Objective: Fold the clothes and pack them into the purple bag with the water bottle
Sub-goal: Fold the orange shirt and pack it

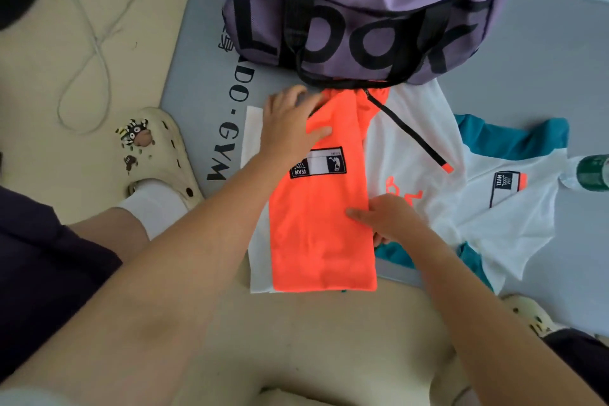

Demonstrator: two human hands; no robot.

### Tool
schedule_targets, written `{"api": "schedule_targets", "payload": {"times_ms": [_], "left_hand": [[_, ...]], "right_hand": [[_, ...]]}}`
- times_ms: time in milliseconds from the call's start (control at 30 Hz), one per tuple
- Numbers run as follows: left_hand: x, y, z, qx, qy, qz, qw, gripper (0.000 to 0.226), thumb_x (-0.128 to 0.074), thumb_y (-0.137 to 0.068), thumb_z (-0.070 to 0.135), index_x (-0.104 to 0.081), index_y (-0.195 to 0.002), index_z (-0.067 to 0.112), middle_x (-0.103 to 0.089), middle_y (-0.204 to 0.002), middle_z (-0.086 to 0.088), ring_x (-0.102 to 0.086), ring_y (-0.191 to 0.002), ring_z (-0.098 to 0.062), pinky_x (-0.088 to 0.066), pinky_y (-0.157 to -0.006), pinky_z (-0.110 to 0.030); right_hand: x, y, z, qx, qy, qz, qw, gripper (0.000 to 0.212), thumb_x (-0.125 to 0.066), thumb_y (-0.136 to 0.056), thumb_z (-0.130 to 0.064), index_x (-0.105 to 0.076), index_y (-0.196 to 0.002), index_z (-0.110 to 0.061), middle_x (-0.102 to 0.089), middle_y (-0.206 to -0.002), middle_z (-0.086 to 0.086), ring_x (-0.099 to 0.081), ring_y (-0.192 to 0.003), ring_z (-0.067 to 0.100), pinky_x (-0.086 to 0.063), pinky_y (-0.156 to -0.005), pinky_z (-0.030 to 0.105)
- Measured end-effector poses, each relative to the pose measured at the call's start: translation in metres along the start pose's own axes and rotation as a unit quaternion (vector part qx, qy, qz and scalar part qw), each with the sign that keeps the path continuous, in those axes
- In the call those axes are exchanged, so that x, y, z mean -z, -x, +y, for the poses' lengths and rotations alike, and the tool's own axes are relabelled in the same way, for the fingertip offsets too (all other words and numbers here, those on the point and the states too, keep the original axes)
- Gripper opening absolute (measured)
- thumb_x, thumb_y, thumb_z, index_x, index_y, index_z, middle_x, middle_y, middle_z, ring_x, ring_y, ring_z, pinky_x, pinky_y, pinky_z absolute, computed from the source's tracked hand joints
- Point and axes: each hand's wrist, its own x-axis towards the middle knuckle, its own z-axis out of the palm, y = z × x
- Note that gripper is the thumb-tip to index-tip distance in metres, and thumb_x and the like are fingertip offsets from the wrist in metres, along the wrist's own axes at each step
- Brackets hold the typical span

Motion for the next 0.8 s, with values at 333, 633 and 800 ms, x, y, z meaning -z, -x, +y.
{"api": "schedule_targets", "payload": {"times_ms": [333, 633, 800], "left_hand": [[-0.012, 0.135, -0.008, 0.482, 0.223, 0.134, 0.837, 0.053, -0.078, -0.070, 0.046, -0.056, -0.106, 0.013, -0.061, -0.104, -0.003, -0.061, -0.095, -0.026, -0.052, -0.079, -0.042], [-0.016, 0.125, -0.020, 0.547, 0.375, -0.034, 0.747, 0.038, -0.085, -0.068, 0.042, -0.061, -0.081, 0.015, -0.065, -0.080, -0.001, -0.064, -0.071, -0.020, -0.052, -0.072, -0.032], [-0.008, 0.119, -0.024, 0.496, 0.411, -0.084, 0.760, 0.036, -0.088, -0.067, 0.022, -0.070, -0.094, 0.008, -0.072, -0.099, -0.007, -0.070, -0.090, -0.024, -0.055, -0.088, -0.037]], "right_hand": [[-0.012, -0.011, -0.044, 0.051, -0.150, 0.264, 0.951, 0.040, -0.064, -0.086, -0.048, -0.044, -0.085, -0.013, -0.056, -0.080, 0.002, -0.054, -0.080, 0.028, -0.031, -0.060, 0.035], [-0.005, -0.010, -0.024, 0.029, -0.196, 0.218, 0.956, 0.045, -0.064, -0.086, -0.048, -0.035, -0.065, -0.021, -0.045, -0.064, -0.005, -0.046, -0.072, 0.024, -0.031, -0.062, 0.033], [-0.003, -0.010, -0.027, 0.019, -0.201, 0.204, 0.958, 0.044, -0.064, -0.086, -0.047, -0.035, -0.066, -0.021, -0.046, -0.065, -0.005, -0.046, -0.072, 0.024, -0.031, -0.060, 0.034]]}}
